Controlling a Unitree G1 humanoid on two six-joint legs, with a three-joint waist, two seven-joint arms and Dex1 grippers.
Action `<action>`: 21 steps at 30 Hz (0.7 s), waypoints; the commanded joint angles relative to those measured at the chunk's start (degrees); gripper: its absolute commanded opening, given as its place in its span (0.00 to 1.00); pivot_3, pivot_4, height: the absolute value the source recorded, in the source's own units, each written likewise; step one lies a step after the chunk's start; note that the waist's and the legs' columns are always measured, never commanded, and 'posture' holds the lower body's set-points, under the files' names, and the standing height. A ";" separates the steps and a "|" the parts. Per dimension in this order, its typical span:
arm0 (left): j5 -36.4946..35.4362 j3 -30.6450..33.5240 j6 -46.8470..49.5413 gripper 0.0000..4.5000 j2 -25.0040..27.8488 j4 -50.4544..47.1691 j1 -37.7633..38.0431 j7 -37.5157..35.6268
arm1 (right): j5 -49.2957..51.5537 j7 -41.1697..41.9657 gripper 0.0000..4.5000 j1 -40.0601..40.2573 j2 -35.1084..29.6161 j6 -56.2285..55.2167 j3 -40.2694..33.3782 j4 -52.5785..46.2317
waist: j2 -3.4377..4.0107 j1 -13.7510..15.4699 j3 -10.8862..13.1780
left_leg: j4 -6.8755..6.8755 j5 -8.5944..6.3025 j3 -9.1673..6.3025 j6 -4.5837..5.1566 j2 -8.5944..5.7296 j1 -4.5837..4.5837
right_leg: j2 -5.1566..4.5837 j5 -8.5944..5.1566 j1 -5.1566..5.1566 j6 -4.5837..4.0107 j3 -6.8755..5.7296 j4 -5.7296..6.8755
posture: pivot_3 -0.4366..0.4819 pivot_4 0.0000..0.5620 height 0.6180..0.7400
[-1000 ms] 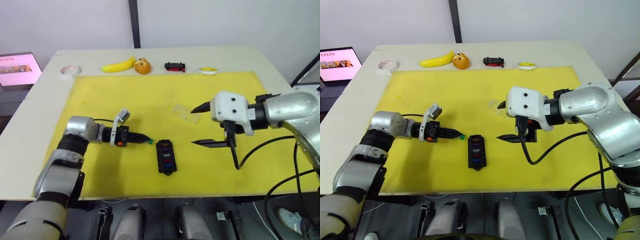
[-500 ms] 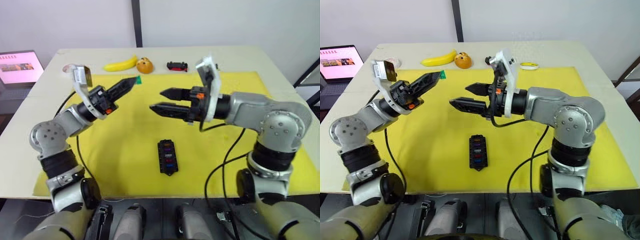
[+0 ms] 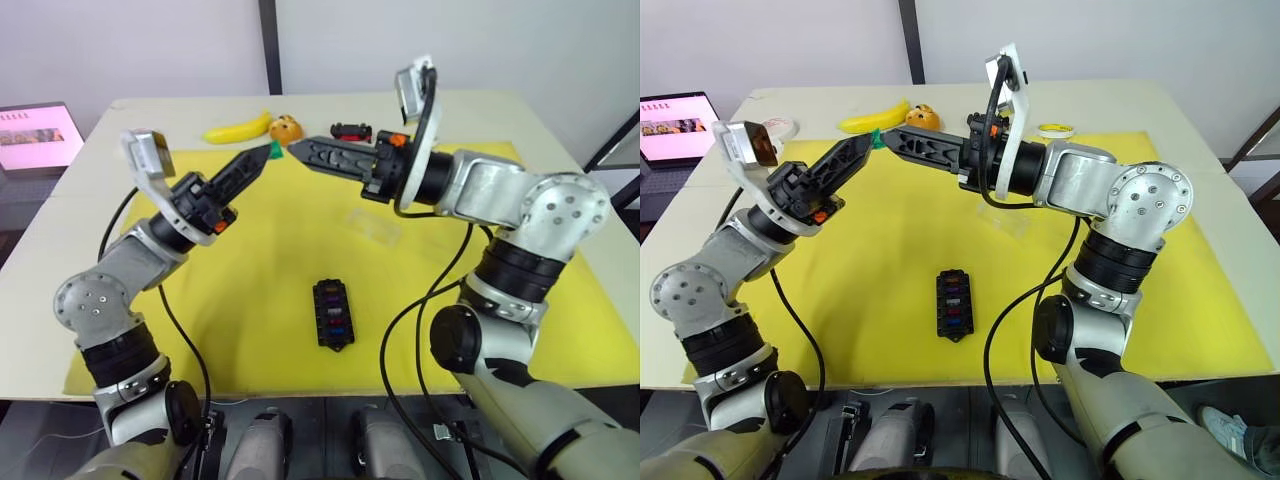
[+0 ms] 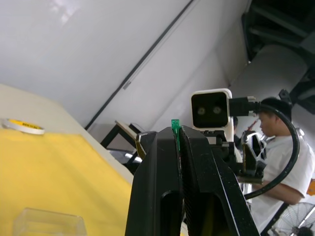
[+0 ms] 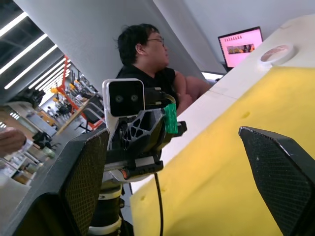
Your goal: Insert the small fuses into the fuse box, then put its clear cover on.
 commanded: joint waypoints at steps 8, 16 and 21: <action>-6.34 -3.91 -4.77 0.00 3.90 -0.12 0.83 2.00 | 7.67 -6.37 0.70 -0.64 1.58 -0.17 -0.39 -0.33 | 0.00 0.01 0.00 | -0.01 0.00 0.00 0.00 0.00 0.00 | 0.02 0.00 0.00 0.00 0.00 -0.01 | 0.48 0.27 1.00; -8.01 -6.24 -7.49 0.00 5.50 0.04 1.77 2.34 | 11.99 -9.54 0.33 0.04 0.64 -1.87 1.25 0.19 | 0.00 -0.01 0.00 | -0.02 0.00 0.01 0.00 -0.02 0.00 | 0.03 0.00 0.00 0.00 0.00 -0.05 | 0.48 0.27 1.00; -8.63 -7.42 -8.93 0.00 6.12 0.13 2.19 2.40 | 15.05 -11.39 0.33 0.64 -0.59 -3.48 2.66 0.59 | 0.00 -0.02 0.00 | -0.05 0.00 0.01 0.01 -0.01 0.00 | 0.05 0.00 0.00 0.00 0.00 -0.08 | 0.48 0.27 1.00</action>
